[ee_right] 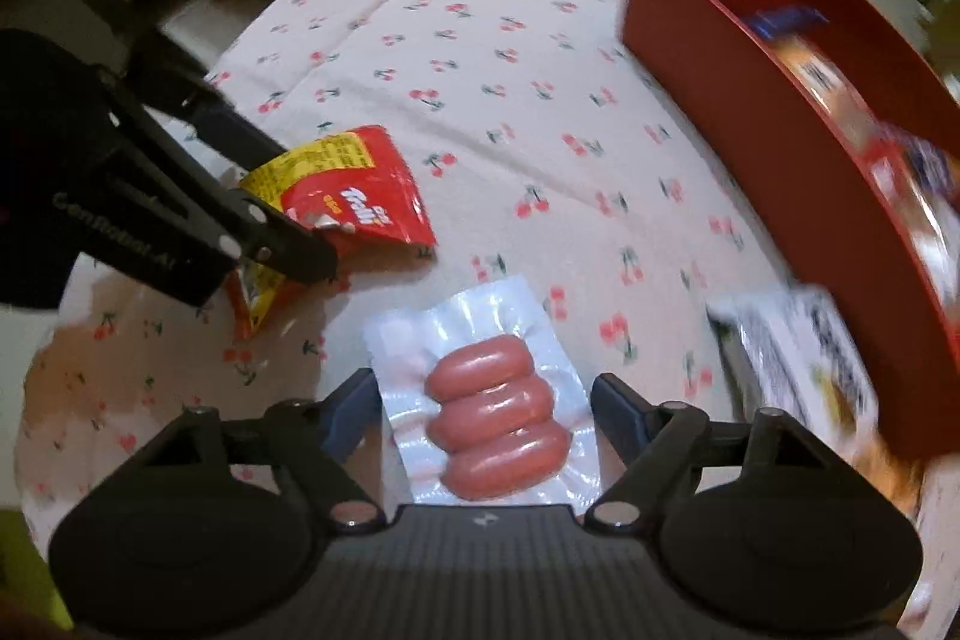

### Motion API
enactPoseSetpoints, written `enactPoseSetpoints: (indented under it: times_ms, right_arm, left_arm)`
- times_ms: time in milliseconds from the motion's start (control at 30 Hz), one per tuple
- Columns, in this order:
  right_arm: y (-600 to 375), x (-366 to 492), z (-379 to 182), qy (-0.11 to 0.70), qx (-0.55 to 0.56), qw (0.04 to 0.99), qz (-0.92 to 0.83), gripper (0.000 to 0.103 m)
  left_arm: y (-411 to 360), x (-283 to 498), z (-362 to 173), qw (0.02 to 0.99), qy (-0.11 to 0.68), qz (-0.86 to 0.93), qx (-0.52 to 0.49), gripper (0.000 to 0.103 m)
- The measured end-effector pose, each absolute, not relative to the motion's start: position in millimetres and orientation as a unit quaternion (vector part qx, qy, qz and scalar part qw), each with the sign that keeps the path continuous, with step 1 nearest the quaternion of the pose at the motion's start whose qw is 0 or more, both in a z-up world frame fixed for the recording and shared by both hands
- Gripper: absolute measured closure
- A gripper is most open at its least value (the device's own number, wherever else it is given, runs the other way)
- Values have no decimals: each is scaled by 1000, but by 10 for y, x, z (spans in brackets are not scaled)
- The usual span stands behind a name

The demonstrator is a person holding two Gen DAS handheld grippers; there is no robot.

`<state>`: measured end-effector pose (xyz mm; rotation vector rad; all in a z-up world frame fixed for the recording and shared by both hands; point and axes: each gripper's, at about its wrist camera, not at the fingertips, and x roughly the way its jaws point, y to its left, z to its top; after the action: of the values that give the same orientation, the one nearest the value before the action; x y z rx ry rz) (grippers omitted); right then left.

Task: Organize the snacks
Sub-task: 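Lift the Trolli bag and sausage pack toward the red box, then lower the Trolli bag with left tool while right lowers sausage pack into box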

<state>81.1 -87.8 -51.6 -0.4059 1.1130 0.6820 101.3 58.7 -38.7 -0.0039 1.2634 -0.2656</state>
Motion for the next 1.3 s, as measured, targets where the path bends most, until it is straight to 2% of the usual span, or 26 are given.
enactPoseSetpoints:
  times_ms: [167, 200, 267, 433, 533, 567, 600, 667, 1300]
  right_arm:
    - [-959, 632, -476, 518, -154, 793, 280, 21]
    - [-975, 619, -478, 518, -152, 797, 272, 21]
    - [-997, 619, -494, 519, -144, 801, 262, 21]
    - [-1019, 609, -523, 516, -142, 806, 253, 20]
    - [-1015, 655, -547, 515, -135, 808, 251, 15]
    - [-1009, 657, -548, 514, -136, 810, 249, 17]
    - [-1004, 640, -537, 510, -140, 812, 247, 24]
    - [-1011, 595, -509, 509, -147, 812, 245, 25]
    - [-1446, 552, -19, 450, -58, 876, 167, 26]
  left_arm:
    - [545, 984, -395, 802, 584, -125, 8, 38]
    - [530, 973, -398, 803, 582, -125, 14, 36]
    - [492, 949, -409, 804, 580, -130, 23, 25]
    - [478, 938, -421, 807, 576, -125, 36, 22]
    - [446, 935, -424, 811, 571, -114, 50, 26]
    - [430, 932, -425, 813, 569, -108, 57, 32]
    - [419, 925, -422, 815, 567, -100, 65, 33]
    - [411, 903, -401, 817, 564, -101, 65, 41]
    - [273, 909, -80, 842, 525, -123, 21, 44]
